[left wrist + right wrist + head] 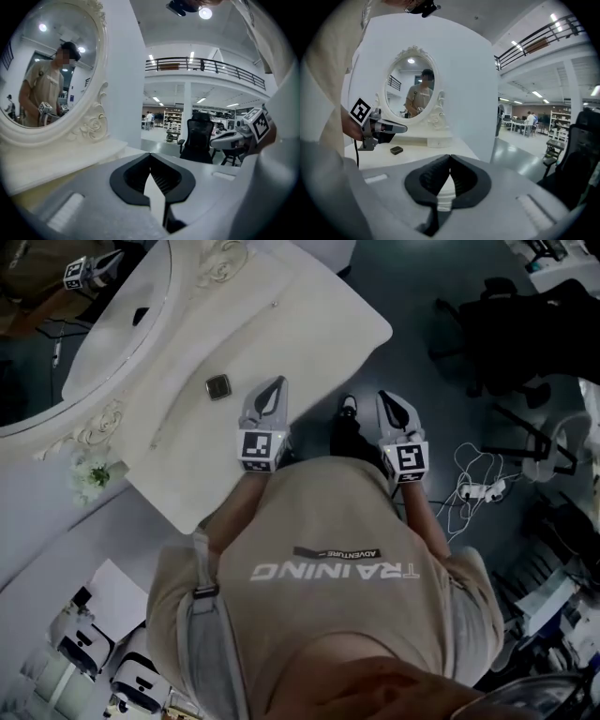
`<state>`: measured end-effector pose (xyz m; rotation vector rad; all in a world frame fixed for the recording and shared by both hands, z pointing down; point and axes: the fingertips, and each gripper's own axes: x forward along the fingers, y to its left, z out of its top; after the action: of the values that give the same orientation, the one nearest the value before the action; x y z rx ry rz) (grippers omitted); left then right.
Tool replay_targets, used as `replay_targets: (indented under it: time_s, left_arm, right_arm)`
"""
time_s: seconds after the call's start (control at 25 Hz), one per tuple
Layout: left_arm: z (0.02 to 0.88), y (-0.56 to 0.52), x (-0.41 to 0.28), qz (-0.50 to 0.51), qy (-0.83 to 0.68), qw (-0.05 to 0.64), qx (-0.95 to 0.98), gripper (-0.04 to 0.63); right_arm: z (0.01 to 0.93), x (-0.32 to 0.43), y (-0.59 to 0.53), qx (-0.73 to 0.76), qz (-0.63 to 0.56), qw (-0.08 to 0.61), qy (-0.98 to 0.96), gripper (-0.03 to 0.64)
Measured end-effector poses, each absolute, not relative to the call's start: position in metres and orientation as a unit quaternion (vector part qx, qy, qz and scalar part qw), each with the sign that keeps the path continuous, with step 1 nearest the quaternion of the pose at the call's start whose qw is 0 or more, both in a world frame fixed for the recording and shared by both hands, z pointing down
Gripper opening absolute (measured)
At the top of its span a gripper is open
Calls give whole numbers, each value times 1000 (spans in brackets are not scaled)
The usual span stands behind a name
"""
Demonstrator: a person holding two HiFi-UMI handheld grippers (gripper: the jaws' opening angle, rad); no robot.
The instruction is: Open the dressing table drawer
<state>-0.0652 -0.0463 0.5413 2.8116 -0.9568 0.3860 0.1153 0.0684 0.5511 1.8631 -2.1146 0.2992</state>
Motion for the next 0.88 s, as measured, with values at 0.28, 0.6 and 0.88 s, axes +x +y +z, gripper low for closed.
replay_targets:
  time_s: [0.28, 0.6, 0.88]
  left_arm:
    - [542, -88, -33, 138, -438, 103, 882, 8]
    - [546, -107, -31, 129, -560, 155, 804, 8]
    - [544, -112, -24, 145, -560, 127, 806, 8]
  right_arm:
    - [555, 195, -23, 585, 96, 111, -798, 3]
    - [578, 217, -72, 483, 111, 111, -861, 3]
    - [580, 200, -109, 459, 101, 105, -876, 3]
